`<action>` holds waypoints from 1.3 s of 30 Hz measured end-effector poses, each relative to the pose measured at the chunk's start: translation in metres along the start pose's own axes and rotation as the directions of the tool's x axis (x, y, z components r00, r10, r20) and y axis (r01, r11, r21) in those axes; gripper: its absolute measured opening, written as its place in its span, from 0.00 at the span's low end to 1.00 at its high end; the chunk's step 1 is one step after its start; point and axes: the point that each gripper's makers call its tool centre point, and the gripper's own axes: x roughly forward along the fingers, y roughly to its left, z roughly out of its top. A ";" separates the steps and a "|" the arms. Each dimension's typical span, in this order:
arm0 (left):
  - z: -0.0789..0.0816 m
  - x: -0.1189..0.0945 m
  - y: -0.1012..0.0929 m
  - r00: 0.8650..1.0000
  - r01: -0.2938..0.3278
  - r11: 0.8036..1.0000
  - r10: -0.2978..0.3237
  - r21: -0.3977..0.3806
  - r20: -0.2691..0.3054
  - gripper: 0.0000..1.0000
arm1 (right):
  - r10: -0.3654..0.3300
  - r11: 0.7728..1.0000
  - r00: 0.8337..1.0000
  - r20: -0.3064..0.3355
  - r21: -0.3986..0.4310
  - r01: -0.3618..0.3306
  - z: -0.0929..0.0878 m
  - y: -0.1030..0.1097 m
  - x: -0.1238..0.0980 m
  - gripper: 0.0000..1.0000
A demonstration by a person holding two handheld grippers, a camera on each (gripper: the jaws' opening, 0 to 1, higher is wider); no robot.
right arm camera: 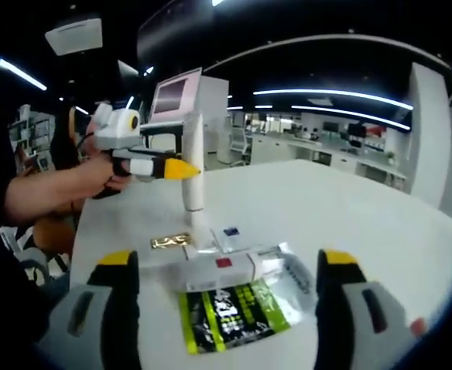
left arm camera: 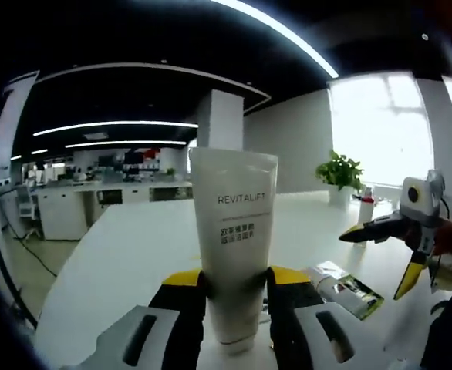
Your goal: Arrange the skincare products in the storage area until every visible bottle or jar stands upright without overlapping.
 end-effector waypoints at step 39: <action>0.000 -0.005 -0.023 1.000 -0.019 1.000 0.019 0.008 0.001 0.30 | 0.021 1.000 1.000 -0.009 -0.006 -0.021 -0.002 0.007 0.006 0.94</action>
